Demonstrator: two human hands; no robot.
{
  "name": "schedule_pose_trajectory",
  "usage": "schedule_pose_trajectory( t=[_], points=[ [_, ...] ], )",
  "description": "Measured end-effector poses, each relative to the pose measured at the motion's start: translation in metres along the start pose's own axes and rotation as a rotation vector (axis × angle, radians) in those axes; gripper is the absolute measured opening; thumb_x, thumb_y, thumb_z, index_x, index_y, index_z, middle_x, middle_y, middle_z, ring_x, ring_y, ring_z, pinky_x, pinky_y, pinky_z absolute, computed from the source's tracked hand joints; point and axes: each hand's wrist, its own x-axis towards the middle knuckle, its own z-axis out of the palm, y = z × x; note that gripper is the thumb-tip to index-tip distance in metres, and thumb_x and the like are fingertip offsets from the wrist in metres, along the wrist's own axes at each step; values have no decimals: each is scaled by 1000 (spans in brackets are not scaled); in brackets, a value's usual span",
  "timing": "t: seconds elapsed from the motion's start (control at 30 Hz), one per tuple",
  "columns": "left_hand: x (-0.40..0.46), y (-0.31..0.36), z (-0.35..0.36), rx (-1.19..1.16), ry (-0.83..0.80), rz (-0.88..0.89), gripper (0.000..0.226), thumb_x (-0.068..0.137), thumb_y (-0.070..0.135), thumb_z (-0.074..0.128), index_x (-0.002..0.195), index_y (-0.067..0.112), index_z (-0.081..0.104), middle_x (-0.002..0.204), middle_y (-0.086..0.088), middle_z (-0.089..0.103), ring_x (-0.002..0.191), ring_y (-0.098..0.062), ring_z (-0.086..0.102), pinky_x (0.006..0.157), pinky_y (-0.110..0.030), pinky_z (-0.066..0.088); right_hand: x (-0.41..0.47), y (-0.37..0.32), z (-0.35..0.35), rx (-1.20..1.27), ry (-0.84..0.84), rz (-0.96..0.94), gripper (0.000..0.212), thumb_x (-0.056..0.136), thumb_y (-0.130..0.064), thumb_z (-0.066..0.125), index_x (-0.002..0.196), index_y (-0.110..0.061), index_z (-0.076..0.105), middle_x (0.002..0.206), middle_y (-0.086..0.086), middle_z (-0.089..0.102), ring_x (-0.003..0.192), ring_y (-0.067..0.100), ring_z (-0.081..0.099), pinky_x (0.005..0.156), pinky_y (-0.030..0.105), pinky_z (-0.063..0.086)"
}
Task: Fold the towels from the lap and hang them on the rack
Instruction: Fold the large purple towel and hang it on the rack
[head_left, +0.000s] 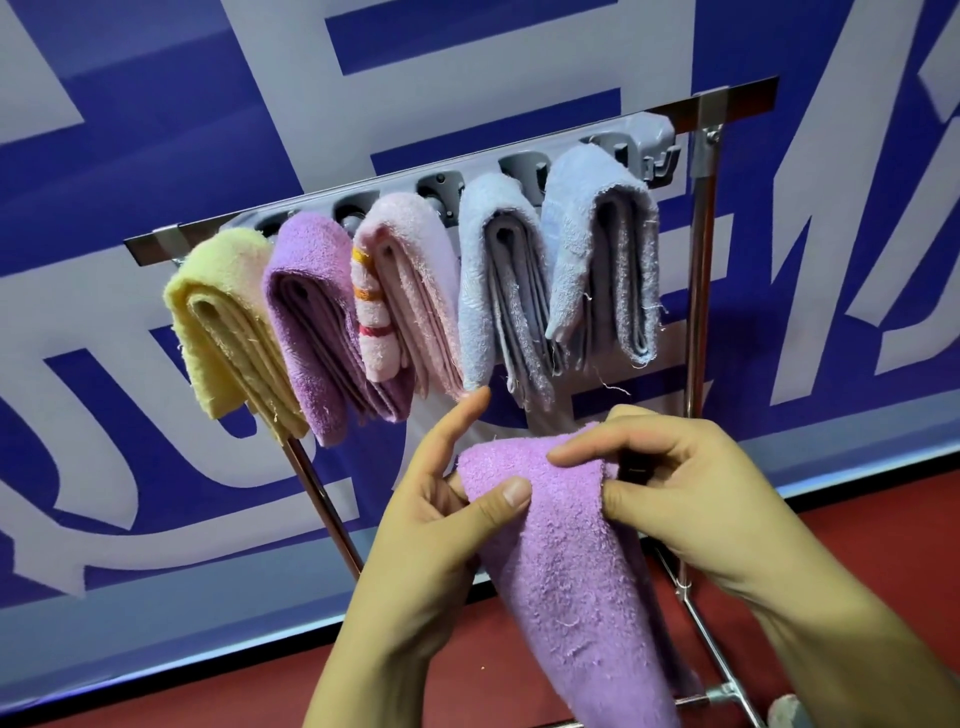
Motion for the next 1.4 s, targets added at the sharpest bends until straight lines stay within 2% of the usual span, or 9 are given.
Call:
schedule_pose_trajectory(
  t=[0.2, 0.4, 0.53, 0.6, 0.7, 0.97, 1.07, 1.3, 1.4],
  points=[
    [3, -2, 0, -90, 20, -32, 73, 44, 18, 94, 112, 21, 68, 94, -20, 72, 79, -25, 71, 66, -31, 57, -2, -5, 2, 182, -31, 31, 19, 74, -8, 72, 77, -27, 74, 89, 1, 73, 85, 8, 66, 80, 20, 50],
    [3, 2, 3, -107, 72, -29, 60, 52, 5, 89, 107, 14, 67, 84, -15, 72, 71, -21, 70, 61, -28, 56, -3, -6, 3, 448, 13, 165, 14, 72, -6, 70, 73, -21, 73, 76, 4, 66, 69, 8, 58, 63, 15, 48],
    [5, 3, 6, -18, 151, 22, 41, 64, 2, 69, 103, 14, 64, 68, -6, 69, 60, -13, 65, 55, -21, 53, -5, -2, 3, 552, 16, 242, 11, 82, -26, 59, 88, -24, 67, 78, 9, 63, 63, 13, 56, 57, 24, 48],
    [5, 4, 8, 60, 166, 60, 44, 64, 2, 74, 105, 14, 63, 63, -1, 66, 57, -10, 61, 54, -19, 51, -7, 4, 6, 327, -49, 214, 36, 77, -49, 66, 111, -40, 58, 82, 4, 61, 71, 13, 56, 67, 26, 46],
    [5, 3, 9, 154, 196, 105, 45, 65, 6, 79, 106, 19, 65, 64, 3, 64, 62, -9, 59, 60, -21, 50, -8, 7, 12, 285, -111, 139, 67, 79, -19, 68, 133, -44, 38, 110, 1, 67, 92, 8, 66, 83, 20, 50],
    [-6, 7, 2, 155, 160, 82, 63, 66, 17, 81, 124, 28, 56, 88, -7, 75, 86, -15, 68, 75, -23, 54, 6, 2, 14, 399, -12, 84, 38, 81, -7, 65, 114, -25, 64, 112, 5, 70, 105, 14, 64, 89, 26, 51],
    [-4, 11, 1, 156, 208, 128, 62, 64, 11, 71, 123, 23, 55, 88, -11, 75, 82, -15, 70, 72, -22, 55, 9, -1, 18, 470, -66, 91, 37, 84, -7, 57, 117, -24, 61, 104, 7, 72, 95, 14, 67, 80, 25, 54],
    [9, 29, -1, 143, 228, 233, 57, 66, 9, 75, 120, 23, 59, 78, -3, 69, 76, -12, 64, 69, -21, 54, 29, -27, 1, 167, -228, 18, 47, 88, -20, 48, 132, -38, 46, 131, -2, 57, 116, 9, 55, 105, 31, 40],
    [15, 36, 0, 134, 226, 337, 49, 69, 9, 68, 116, 22, 61, 70, 6, 67, 71, -6, 62, 71, -18, 52, 35, -37, -4, -33, -273, 0, 57, 85, -39, 58, 136, -47, 35, 126, 27, 54, 111, 49, 51, 100, 59, 39]
  ],
)
